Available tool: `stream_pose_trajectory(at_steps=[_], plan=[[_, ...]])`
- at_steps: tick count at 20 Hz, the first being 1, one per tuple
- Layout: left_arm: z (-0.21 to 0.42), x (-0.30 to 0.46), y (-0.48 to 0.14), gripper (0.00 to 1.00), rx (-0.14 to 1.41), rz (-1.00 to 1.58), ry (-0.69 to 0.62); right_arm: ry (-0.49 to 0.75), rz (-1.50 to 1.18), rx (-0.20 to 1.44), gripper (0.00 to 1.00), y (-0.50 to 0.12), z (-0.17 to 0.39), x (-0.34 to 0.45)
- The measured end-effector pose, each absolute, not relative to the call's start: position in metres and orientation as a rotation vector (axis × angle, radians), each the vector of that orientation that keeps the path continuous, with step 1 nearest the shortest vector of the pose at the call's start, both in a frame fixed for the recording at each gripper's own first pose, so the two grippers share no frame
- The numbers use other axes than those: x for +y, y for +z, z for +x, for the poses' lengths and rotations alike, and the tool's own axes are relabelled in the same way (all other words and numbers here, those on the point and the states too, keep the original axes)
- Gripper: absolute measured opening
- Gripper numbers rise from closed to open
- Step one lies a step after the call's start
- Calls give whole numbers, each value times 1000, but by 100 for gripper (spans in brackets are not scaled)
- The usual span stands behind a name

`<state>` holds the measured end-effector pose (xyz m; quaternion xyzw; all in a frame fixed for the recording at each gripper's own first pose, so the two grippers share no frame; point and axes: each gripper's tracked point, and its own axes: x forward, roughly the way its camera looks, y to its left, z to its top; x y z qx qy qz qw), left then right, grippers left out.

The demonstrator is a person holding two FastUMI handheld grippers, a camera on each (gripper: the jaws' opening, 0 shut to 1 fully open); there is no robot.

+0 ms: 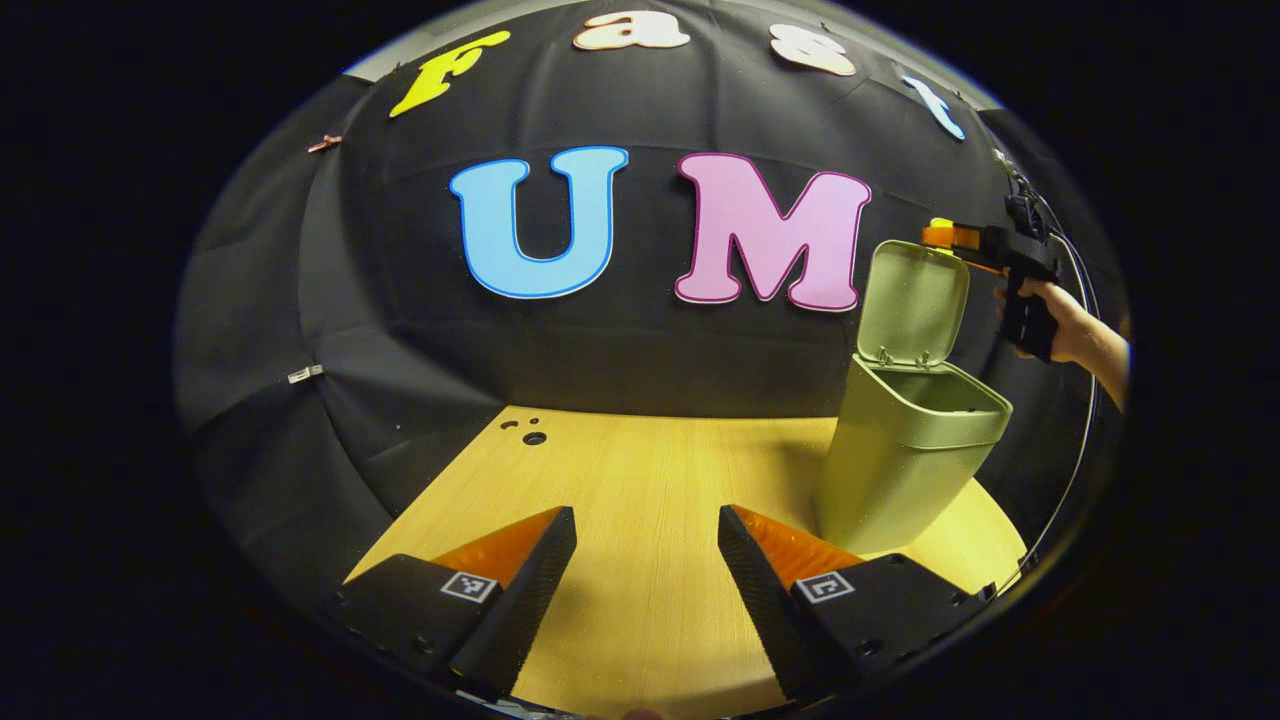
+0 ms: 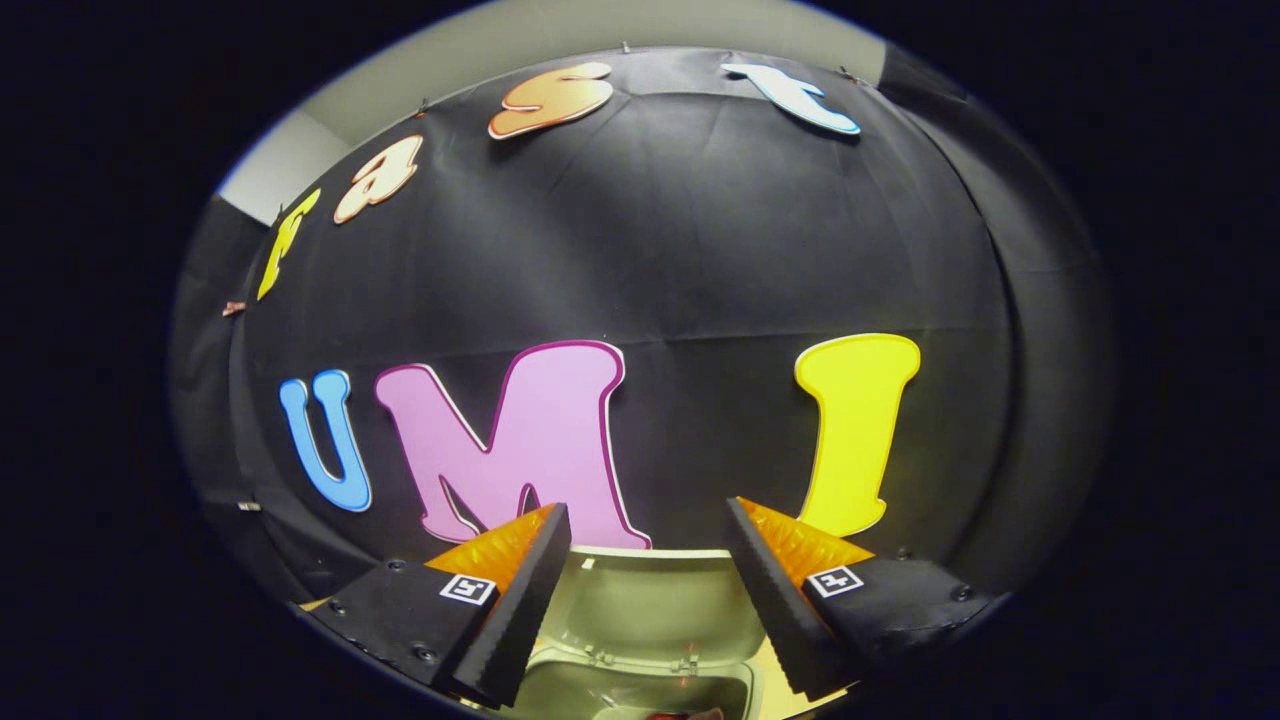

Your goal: Press the lid of the desktop garbage bin to open it, pick up the crumpled paper on the desktop and throw it into the bin, then pick up the pop can on the desktop and drop it into the bin, and finally close the garbage bin lid.

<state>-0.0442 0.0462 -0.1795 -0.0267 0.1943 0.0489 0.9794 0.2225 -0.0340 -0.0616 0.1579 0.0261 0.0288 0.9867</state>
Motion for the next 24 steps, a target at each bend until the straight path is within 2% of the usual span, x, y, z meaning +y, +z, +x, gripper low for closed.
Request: stream_pose_trajectory(at_steps=[1,12,24], plan=[[-42,44,-180,93,393,-56,93,66,285,53,97,-60,217,-32],[-35,24,-182,93,396,-42,23,80,297,124,97,-70,162,-21],[-37,20,-181,93,390,-35,12,171,333,291,98,-107,112,-3]])
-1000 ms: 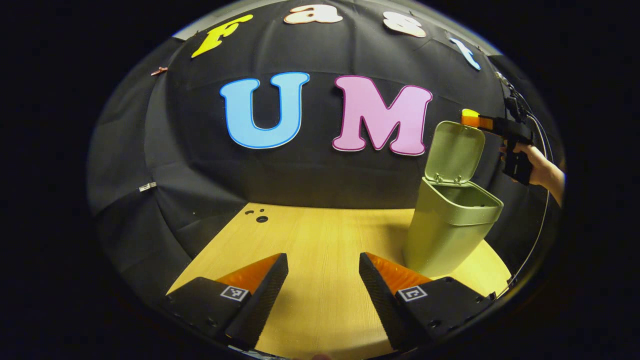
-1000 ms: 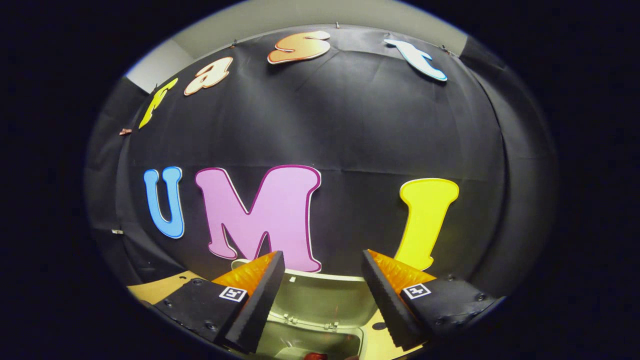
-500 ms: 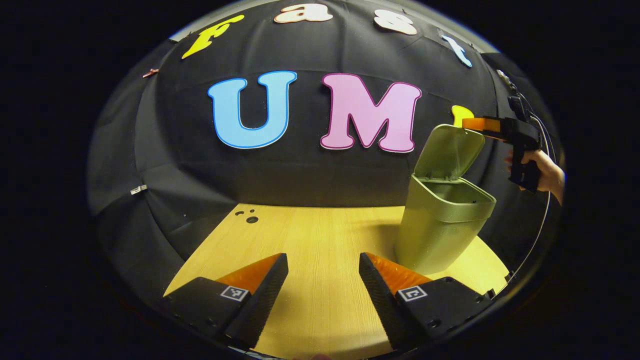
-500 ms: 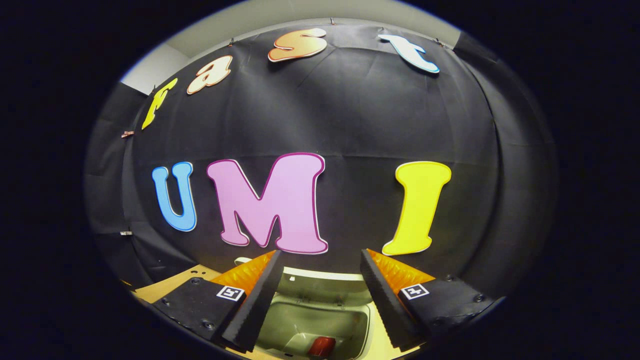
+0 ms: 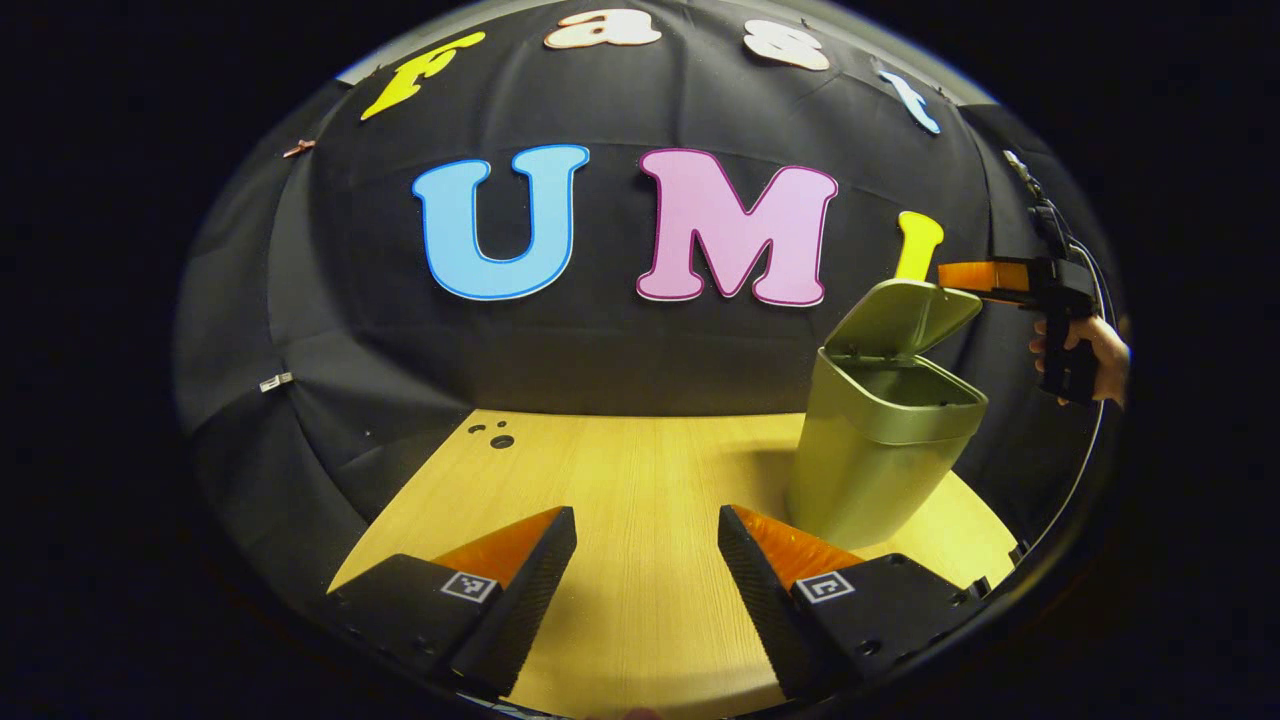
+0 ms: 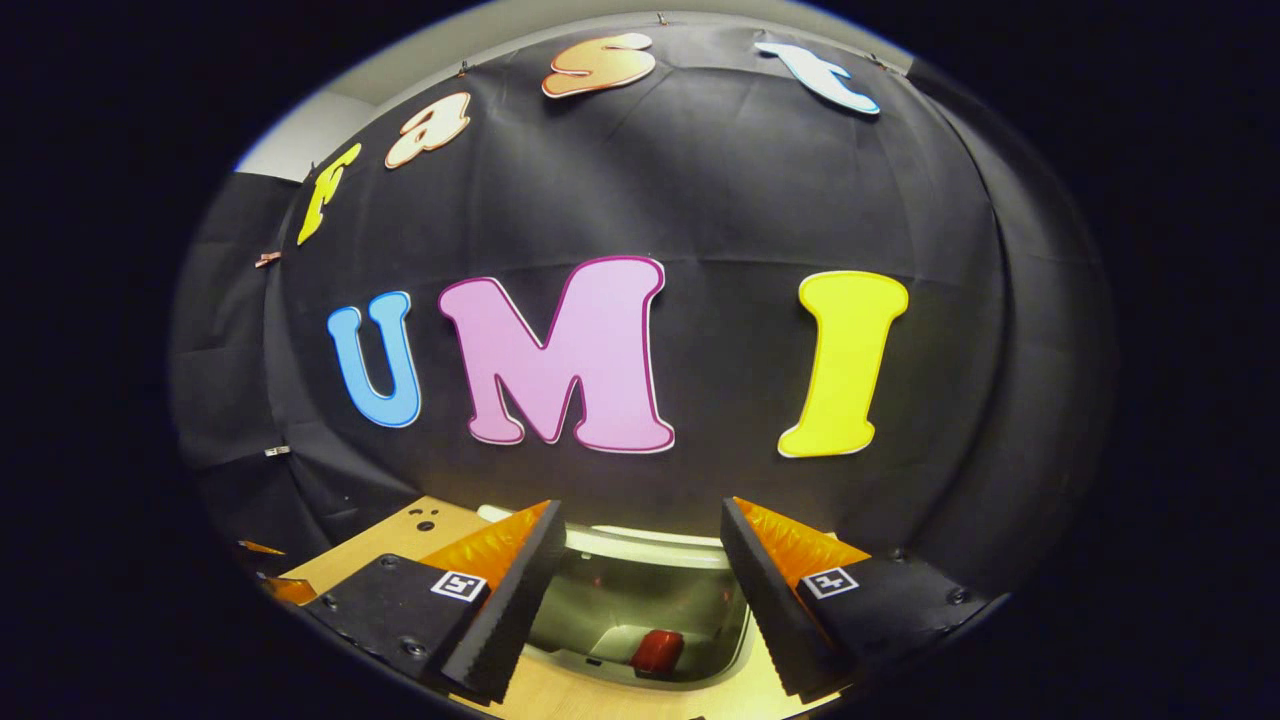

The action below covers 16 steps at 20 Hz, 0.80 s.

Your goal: Press the lid of the desktop garbage bin to open it, pick up the crumpled paper on the desktop and throw it into the bin, then pick up the pop can on the desktop and drop it into the bin, and finally close the garbage bin lid.

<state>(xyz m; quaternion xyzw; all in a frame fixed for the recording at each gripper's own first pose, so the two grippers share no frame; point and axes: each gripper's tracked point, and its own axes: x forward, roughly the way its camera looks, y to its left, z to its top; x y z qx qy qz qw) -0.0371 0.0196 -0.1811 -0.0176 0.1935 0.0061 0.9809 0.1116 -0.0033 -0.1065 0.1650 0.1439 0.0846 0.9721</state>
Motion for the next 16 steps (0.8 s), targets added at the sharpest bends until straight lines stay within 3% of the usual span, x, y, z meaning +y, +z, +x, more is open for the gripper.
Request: stream_pose_trajectory(at_steps=[5,16], plan=[[-40,17,-182,93,394,-38,10,201,401,456,99,-159,96,14],[-49,16,-185,93,403,-41,17,239,292,517,98,-199,80,33]])
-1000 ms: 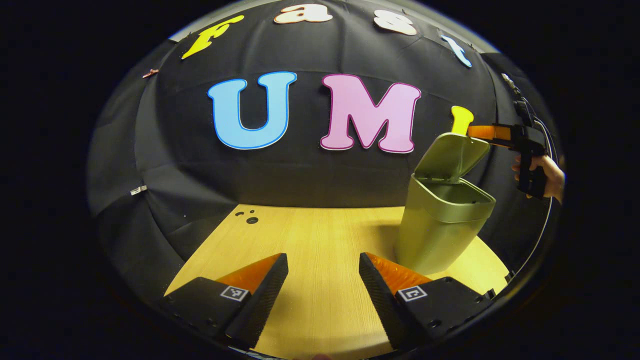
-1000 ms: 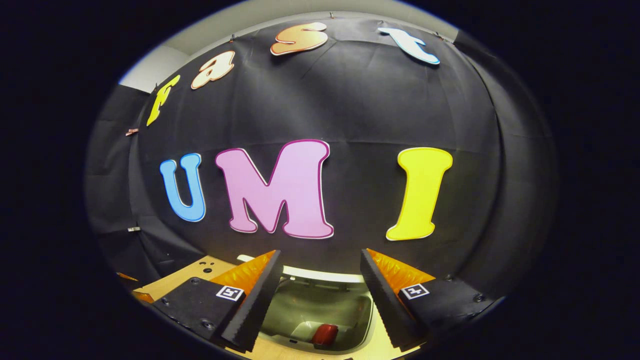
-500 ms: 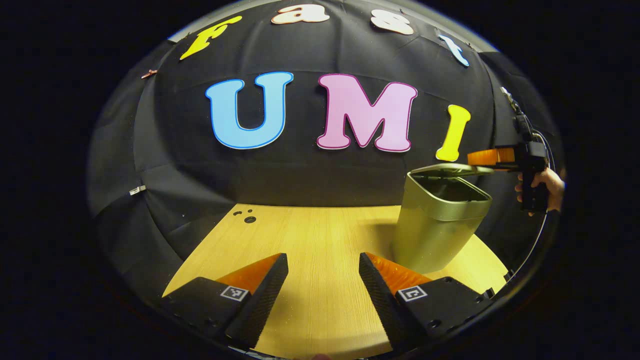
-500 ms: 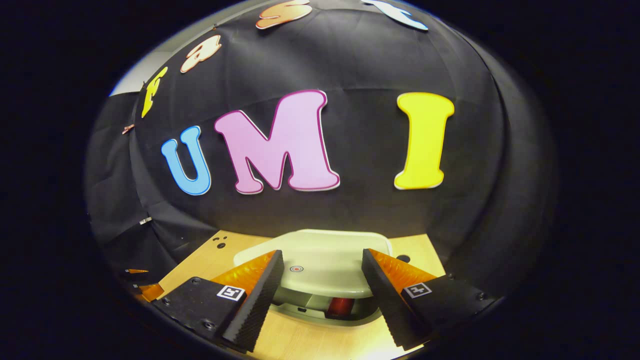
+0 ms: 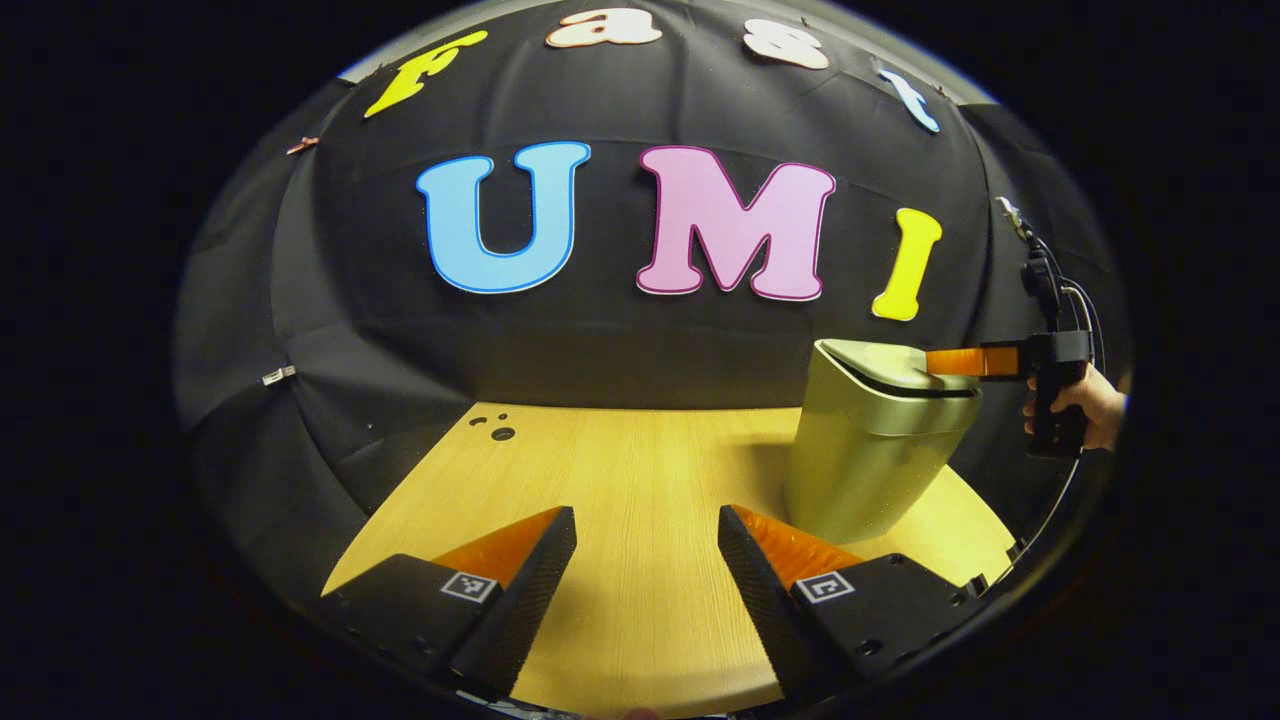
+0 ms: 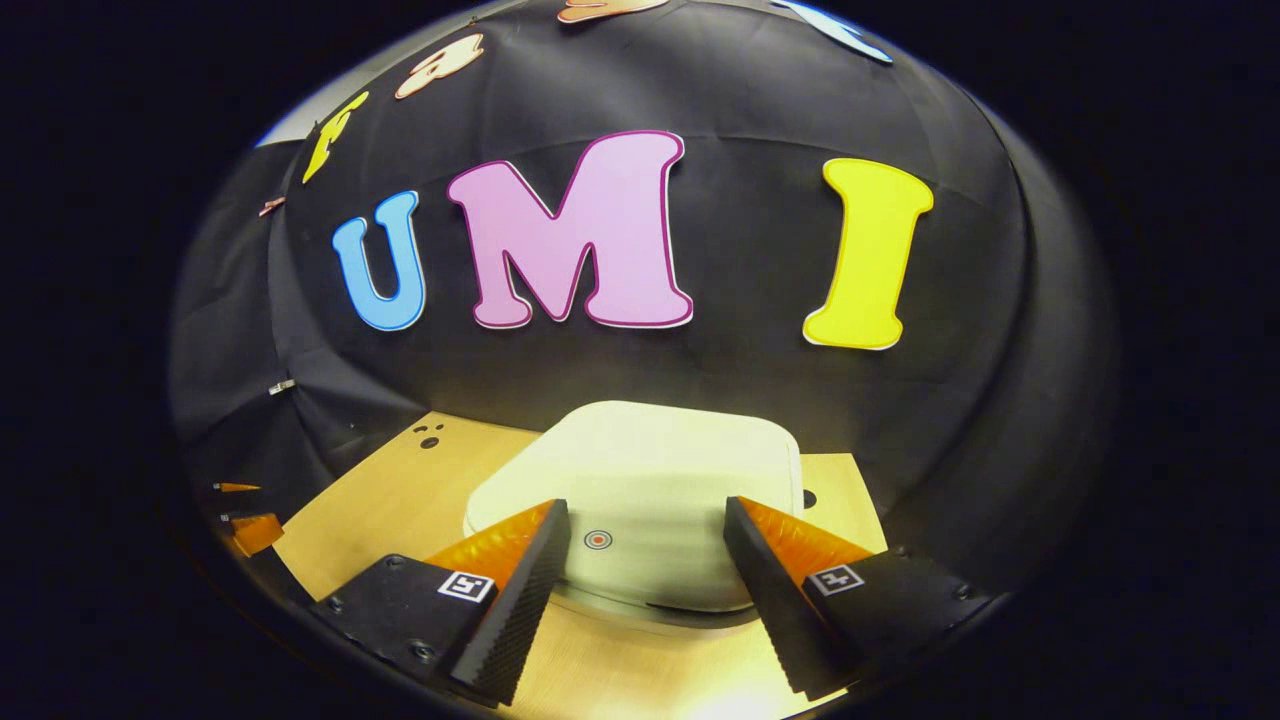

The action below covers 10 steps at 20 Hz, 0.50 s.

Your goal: Press the lid of the desktop garbage bin to open it, pick up the crumpled paper on the desktop and throw it into the bin, then pick up the pop can on the desktop and drop it into the bin, and finally close the garbage bin lid.

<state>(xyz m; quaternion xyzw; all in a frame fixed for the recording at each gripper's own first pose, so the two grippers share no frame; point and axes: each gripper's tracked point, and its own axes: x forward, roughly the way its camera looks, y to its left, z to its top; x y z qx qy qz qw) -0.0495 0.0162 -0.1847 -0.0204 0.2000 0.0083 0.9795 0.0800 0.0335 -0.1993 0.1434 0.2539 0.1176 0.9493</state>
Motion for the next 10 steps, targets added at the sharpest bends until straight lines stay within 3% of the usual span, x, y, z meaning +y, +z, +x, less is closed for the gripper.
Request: stream_pose_trajectory(at_steps=[1,2,10], plan=[[-50,17,-185,96,403,-42,17,239,289,521,98,-203,78,35],[-51,16,-185,93,403,-44,16,241,285,521,98,-205,76,36],[-52,15,-194,93,417,-60,-4,227,315,431,99,-208,69,34]])
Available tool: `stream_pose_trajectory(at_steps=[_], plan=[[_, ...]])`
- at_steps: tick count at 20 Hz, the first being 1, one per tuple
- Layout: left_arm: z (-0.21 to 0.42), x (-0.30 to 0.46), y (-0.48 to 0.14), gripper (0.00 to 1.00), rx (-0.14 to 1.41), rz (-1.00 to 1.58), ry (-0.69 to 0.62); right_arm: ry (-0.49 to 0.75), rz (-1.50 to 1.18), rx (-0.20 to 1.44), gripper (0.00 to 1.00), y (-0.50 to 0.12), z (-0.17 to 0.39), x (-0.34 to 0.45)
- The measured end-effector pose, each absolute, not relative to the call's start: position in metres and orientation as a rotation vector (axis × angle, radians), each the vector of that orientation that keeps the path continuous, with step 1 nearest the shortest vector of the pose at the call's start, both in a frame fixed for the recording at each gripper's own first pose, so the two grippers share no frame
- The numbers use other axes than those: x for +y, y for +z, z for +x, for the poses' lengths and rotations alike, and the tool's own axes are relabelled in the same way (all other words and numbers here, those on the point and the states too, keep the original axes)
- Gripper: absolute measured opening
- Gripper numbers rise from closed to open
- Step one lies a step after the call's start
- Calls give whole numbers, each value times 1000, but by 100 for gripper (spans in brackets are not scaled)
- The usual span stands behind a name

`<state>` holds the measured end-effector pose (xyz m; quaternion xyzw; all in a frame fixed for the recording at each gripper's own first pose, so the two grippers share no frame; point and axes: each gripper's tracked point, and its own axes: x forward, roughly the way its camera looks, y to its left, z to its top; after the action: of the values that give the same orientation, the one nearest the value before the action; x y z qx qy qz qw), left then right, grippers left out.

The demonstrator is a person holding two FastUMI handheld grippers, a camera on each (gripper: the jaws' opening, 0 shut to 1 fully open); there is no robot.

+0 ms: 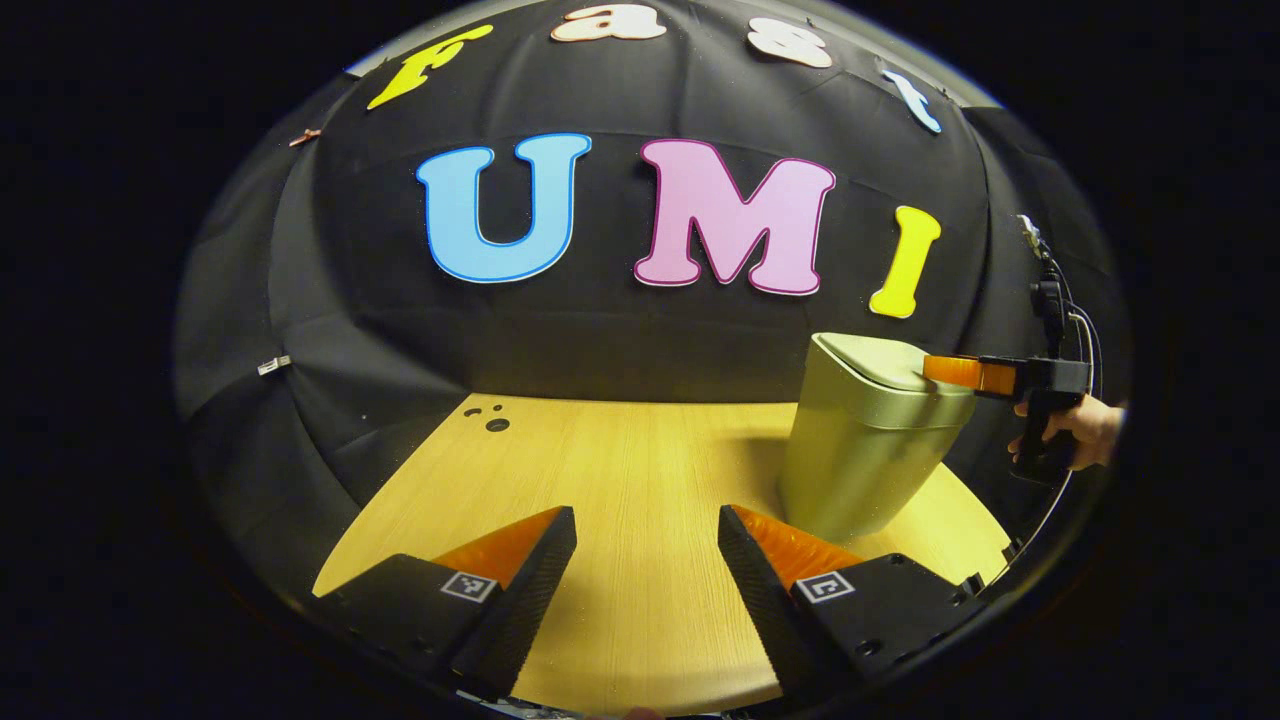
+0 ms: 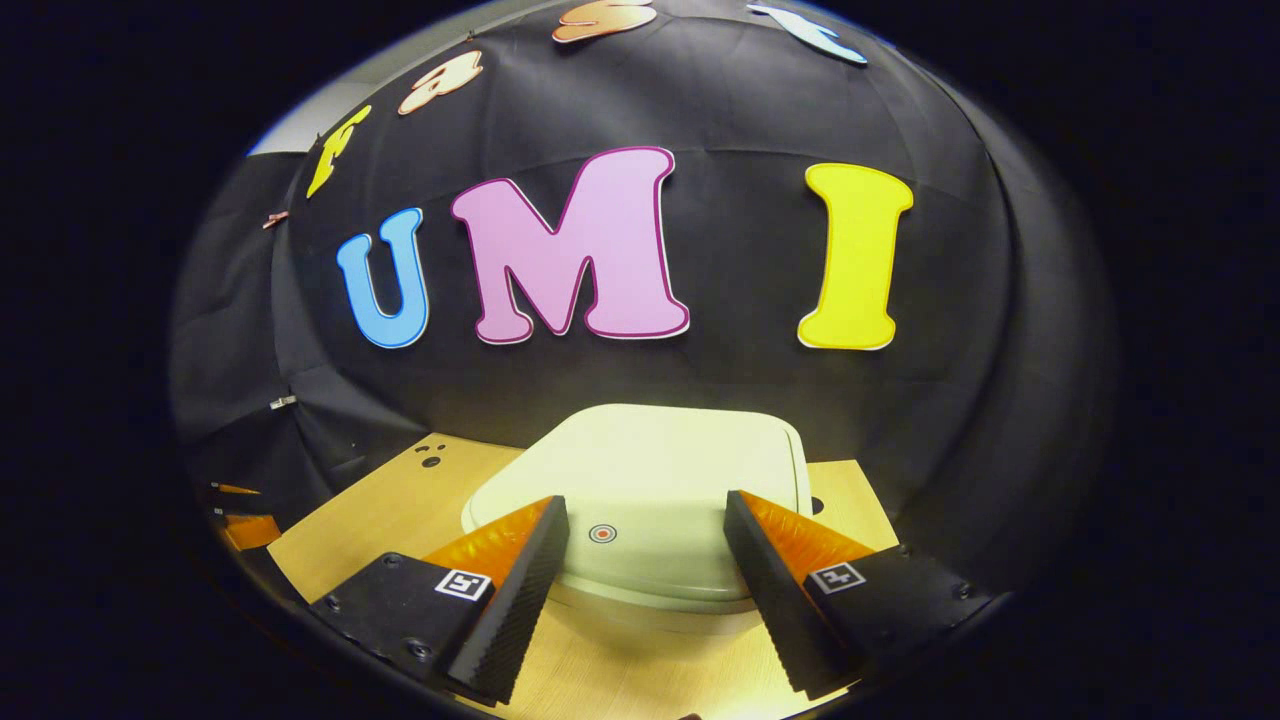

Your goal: Press the lid of the desktop garbage bin to open it, pick up the crumpled paper on the desktop and throw it into the bin, then pick up the pop can on the desktop and drop it into the bin, and finally close the garbage bin lid.

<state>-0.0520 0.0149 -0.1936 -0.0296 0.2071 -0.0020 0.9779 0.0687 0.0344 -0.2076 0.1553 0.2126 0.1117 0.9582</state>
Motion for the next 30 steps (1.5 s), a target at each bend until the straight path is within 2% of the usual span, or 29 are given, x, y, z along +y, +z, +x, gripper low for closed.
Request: stream_pose_trajectory(at_steps=[5,13,22,30], plan=[[-47,12,-195,93,413,-68,-35,278,259,465,100,-212,69,37],[-42,9,-190,93,384,-80,-101,230,219,345,98,-175,61,34],[-26,20,-195,94,367,-79,-170,196,300,254,98,-121,7,64],[-9,18,-193,95,339,-55,-234,188,251,182,99,-100,-34,84]])
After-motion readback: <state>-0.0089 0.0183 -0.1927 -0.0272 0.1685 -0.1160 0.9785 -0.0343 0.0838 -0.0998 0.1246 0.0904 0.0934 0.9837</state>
